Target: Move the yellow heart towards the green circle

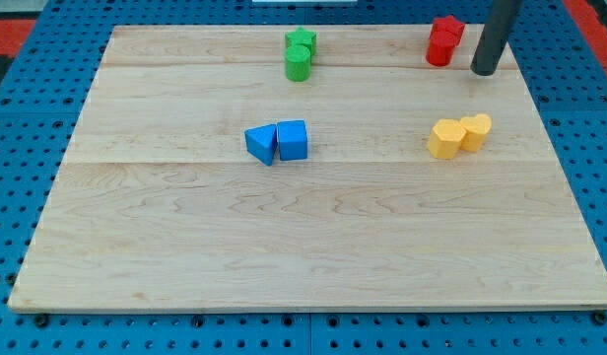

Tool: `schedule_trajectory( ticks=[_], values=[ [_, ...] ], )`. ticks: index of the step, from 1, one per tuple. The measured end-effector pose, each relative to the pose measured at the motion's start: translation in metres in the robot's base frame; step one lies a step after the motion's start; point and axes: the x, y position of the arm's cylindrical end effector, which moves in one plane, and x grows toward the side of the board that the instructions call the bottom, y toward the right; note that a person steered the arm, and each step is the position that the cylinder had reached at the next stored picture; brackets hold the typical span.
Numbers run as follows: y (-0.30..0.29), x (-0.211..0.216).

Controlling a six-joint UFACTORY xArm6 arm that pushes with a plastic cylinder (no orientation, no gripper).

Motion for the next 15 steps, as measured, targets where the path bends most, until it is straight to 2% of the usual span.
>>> schedule_trajectory(
  ticks=[3, 4, 5, 7, 8, 9, 10, 12, 13, 14, 15],
  values=[
    [0.001, 0.014],
    [0.000, 0.050],
    [-0.016, 0.068],
    [-0.007, 0.059],
    [0.026, 0.062],
    [0.044, 0.103],
    [0.010, 0.119],
    [-0.103, 0.117],
    [-0.112, 0.093],
    [-0.053, 0.090],
    [-0.056, 0.075]
  ],
)
